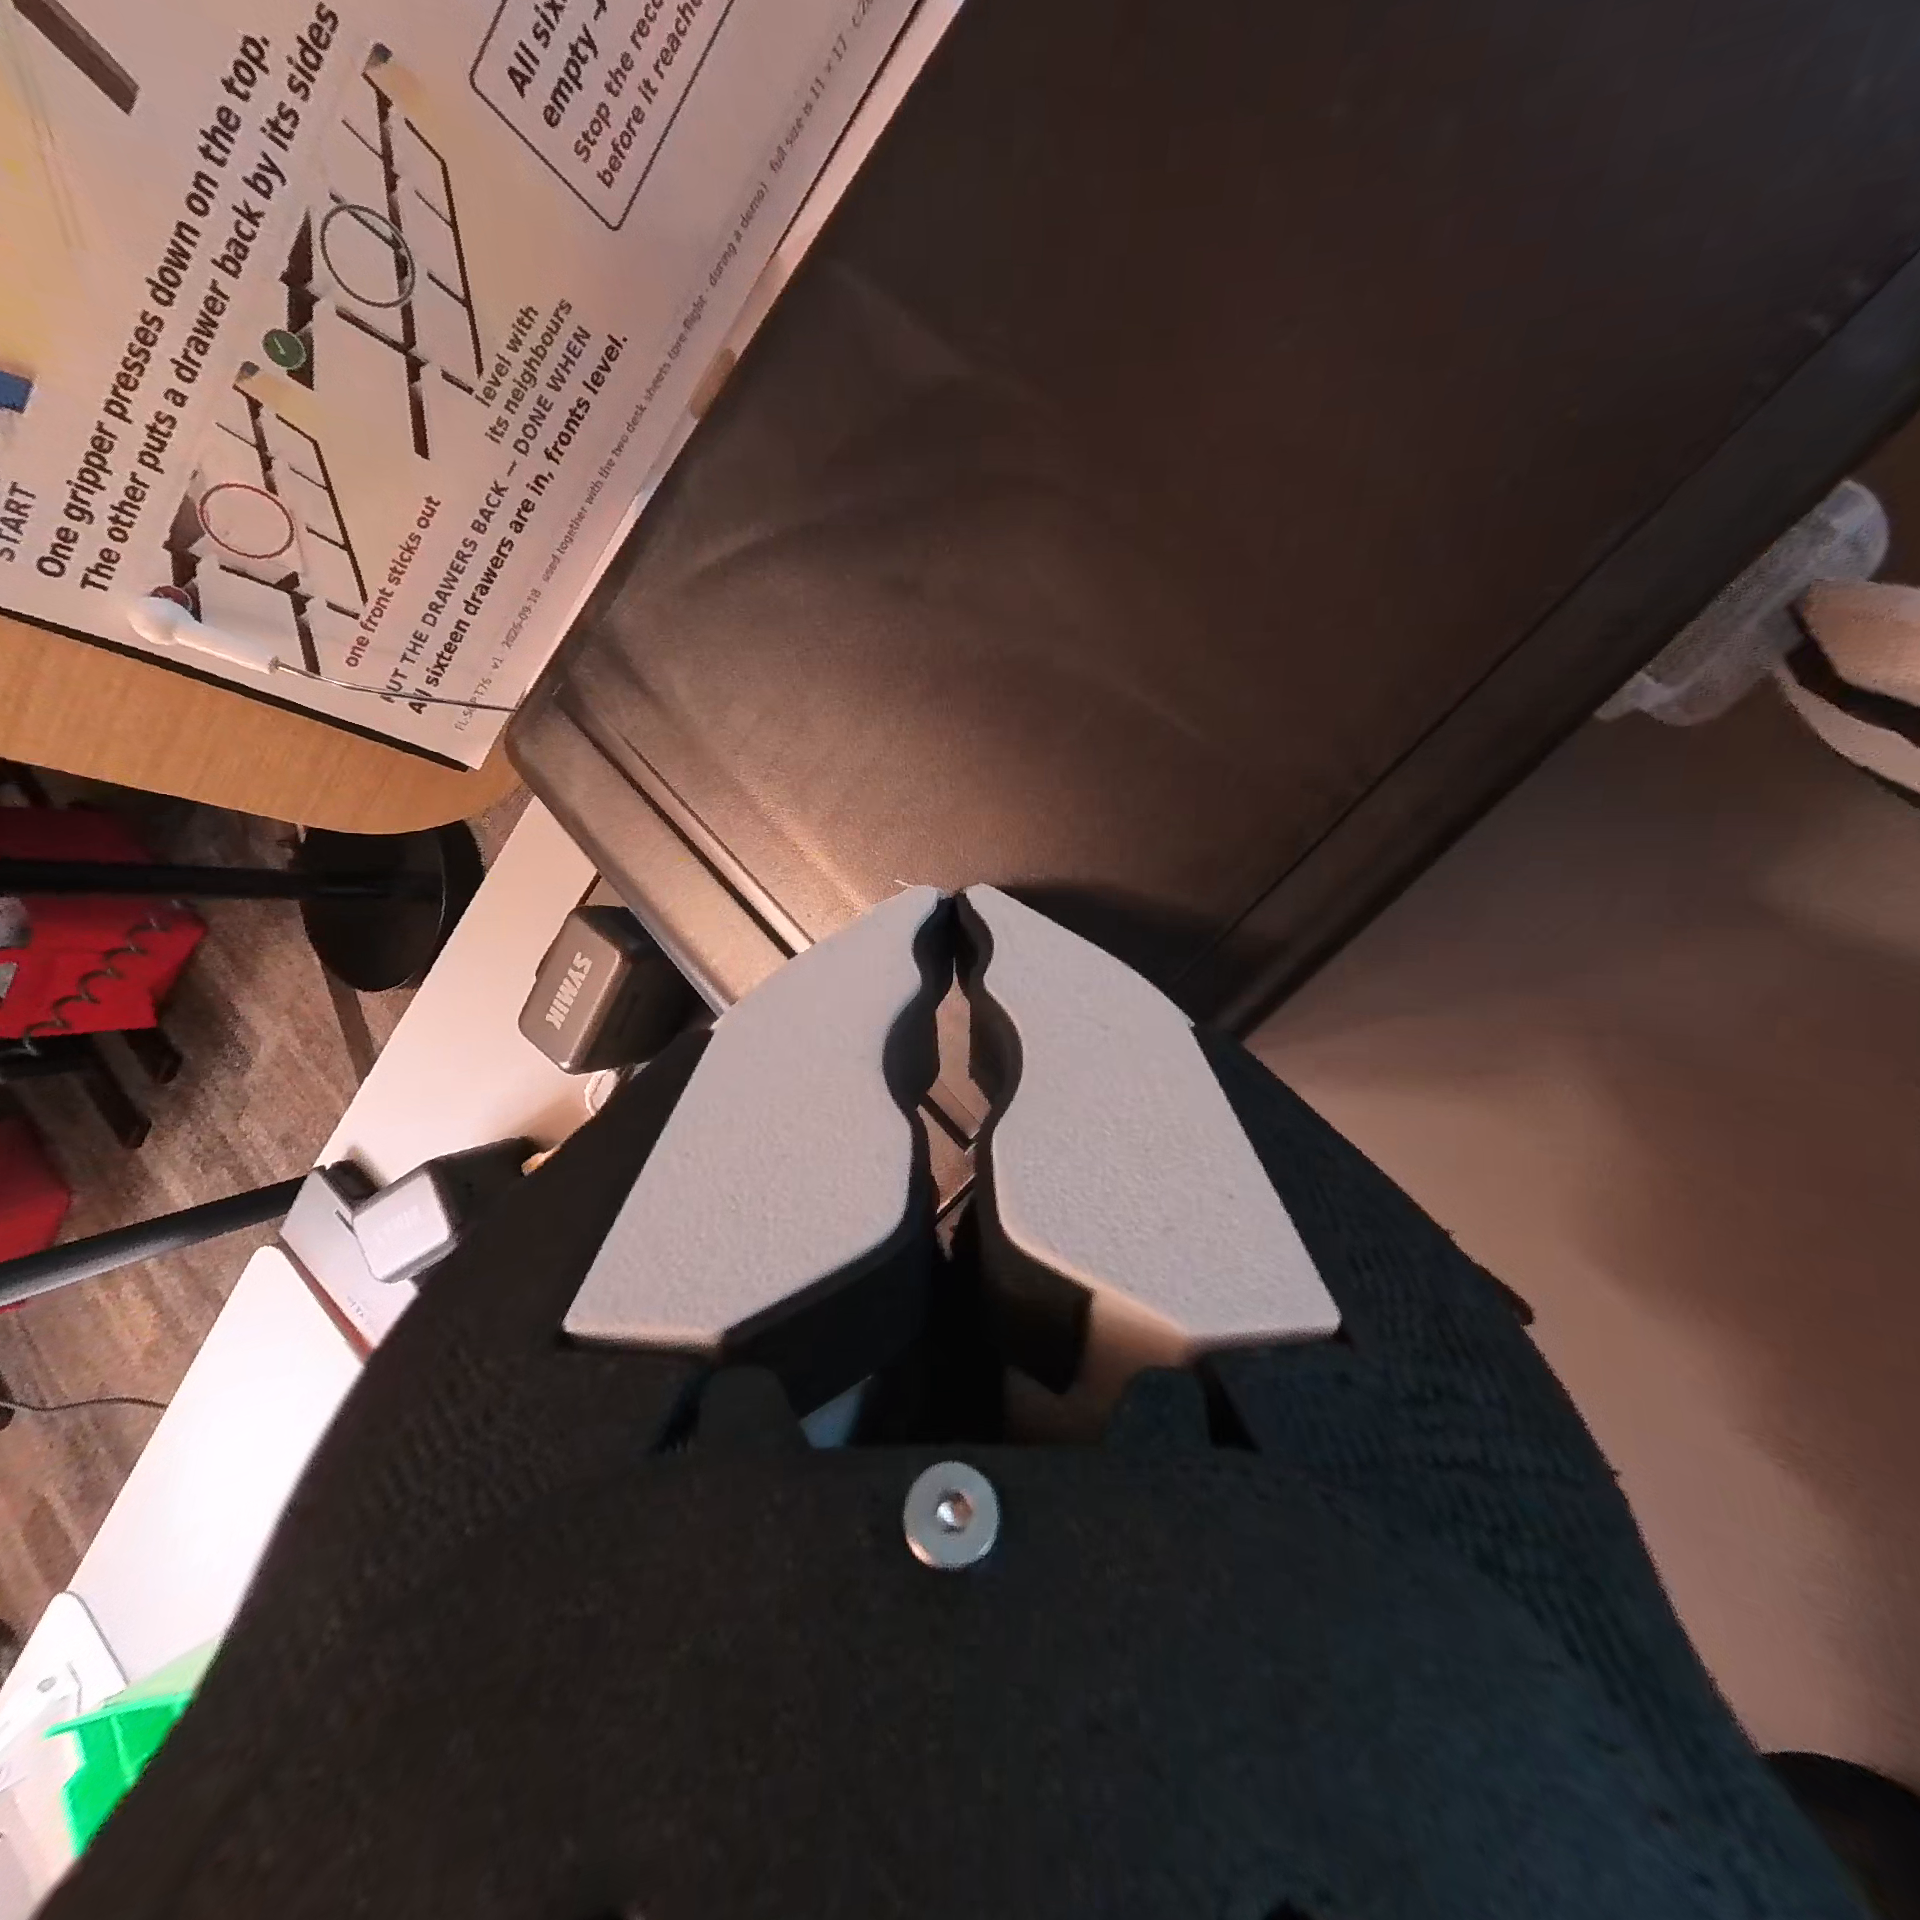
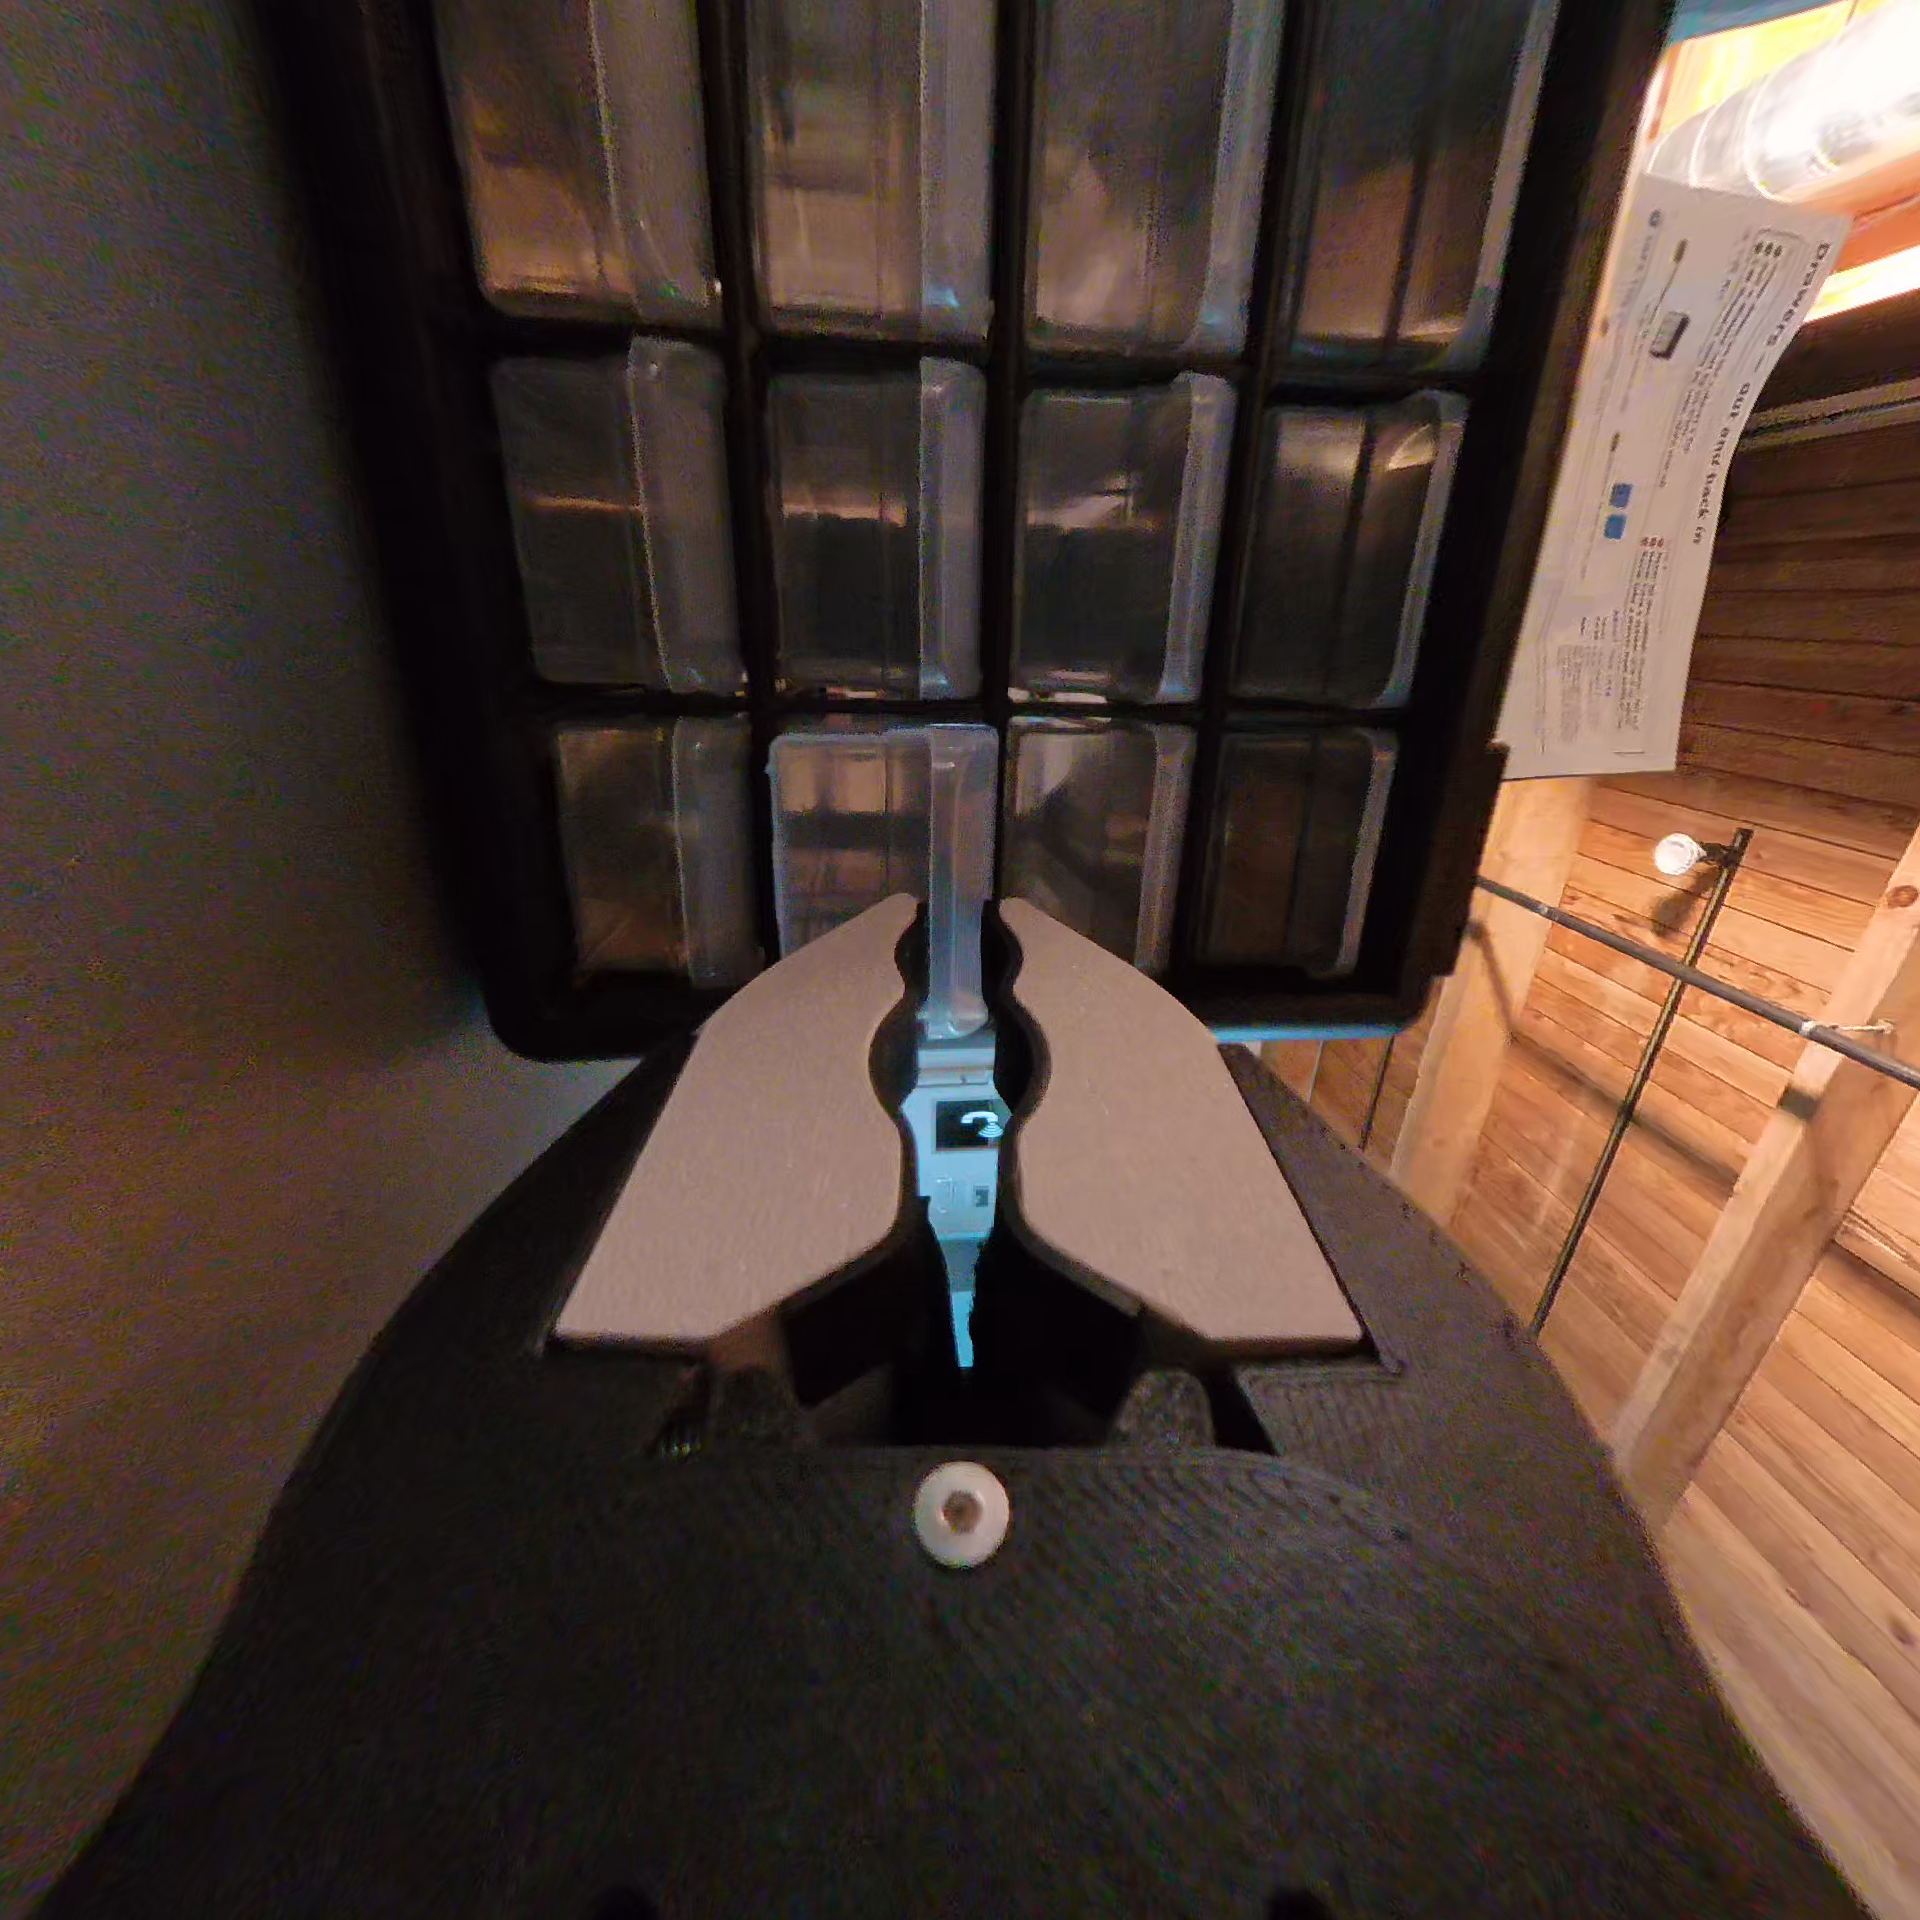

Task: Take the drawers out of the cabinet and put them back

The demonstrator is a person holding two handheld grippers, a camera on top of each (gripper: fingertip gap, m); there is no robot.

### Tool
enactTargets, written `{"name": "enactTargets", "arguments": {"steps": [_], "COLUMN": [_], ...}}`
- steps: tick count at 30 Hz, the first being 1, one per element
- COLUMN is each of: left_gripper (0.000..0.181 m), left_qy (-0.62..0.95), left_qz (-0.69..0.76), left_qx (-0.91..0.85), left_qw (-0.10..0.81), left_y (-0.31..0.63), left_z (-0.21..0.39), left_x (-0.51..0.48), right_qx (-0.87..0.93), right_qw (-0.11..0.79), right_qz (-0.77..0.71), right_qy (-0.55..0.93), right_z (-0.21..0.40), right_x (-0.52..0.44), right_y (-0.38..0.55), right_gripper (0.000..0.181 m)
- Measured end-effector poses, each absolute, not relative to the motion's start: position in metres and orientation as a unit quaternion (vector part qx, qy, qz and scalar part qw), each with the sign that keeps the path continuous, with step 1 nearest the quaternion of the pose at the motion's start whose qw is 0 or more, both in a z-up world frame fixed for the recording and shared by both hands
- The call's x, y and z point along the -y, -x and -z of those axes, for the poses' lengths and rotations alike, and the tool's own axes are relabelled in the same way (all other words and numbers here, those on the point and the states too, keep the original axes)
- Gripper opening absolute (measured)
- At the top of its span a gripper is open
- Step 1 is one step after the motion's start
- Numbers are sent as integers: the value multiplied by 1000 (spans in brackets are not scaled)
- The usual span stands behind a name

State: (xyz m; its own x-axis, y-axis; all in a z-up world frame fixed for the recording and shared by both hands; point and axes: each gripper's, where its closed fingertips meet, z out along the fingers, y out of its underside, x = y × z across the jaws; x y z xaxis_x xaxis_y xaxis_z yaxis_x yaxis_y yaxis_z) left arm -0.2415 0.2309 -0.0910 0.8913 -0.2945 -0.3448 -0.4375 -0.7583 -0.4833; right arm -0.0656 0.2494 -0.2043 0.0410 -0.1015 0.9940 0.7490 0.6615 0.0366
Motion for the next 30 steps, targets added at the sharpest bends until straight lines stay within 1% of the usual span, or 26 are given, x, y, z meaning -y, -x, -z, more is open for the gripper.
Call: {"name": "enactTargets", "arguments": {"steps": [1,3,4,6,7,8,10,12,16,19,23,30], "left_gripper": [0,0,0,0,0,0,0,0,0,0,0,0], "left_qy": [929,929,929,928,928,929,928,928,927,926,925,924], "left_qz": [-123,-123,-125,-128,-128,-128,-128,-130,-129,-126,-117,-129], "left_qx": [-197,-197,-198,-200,-201,-201,-201,-201,-203,-203,-201,-205], "left_qw": [287,288,288,286,285,285,285,286,287,291,299,297], "left_y": [241,241,241,241,241,241,241,241,241,241,241,241], "left_z": [91,91,91,91,91,91,91,91,91,91,91,91], "left_x": [-231,-231,-231,-231,-231,-231,-231,-231,-231,-231,-231,-231], "right_qx": [618,630,646,649,651,661,683,707,728,750,766,780], "right_qw": [672,663,648,637,630,616,595,570,521,473,451,438], "right_qz": [313,291,266,230,218,206,200,205,199,199,211,189], "right_qy": [262,281,303,346,363,375,374,366,398,418,408,404], "right_z": [204,208,213,213,212,214,214,216,219,227,228,230], "right_x": [-245,-241,-239,-239,-240,-241,-242,-244,-254,-259,-254,-231], "right_y": [63,58,57,55,55,57,63,70,79,77,73,60], "right_gripper": [9,12,26,60,70,76,72,59,53,35,33,31]}}
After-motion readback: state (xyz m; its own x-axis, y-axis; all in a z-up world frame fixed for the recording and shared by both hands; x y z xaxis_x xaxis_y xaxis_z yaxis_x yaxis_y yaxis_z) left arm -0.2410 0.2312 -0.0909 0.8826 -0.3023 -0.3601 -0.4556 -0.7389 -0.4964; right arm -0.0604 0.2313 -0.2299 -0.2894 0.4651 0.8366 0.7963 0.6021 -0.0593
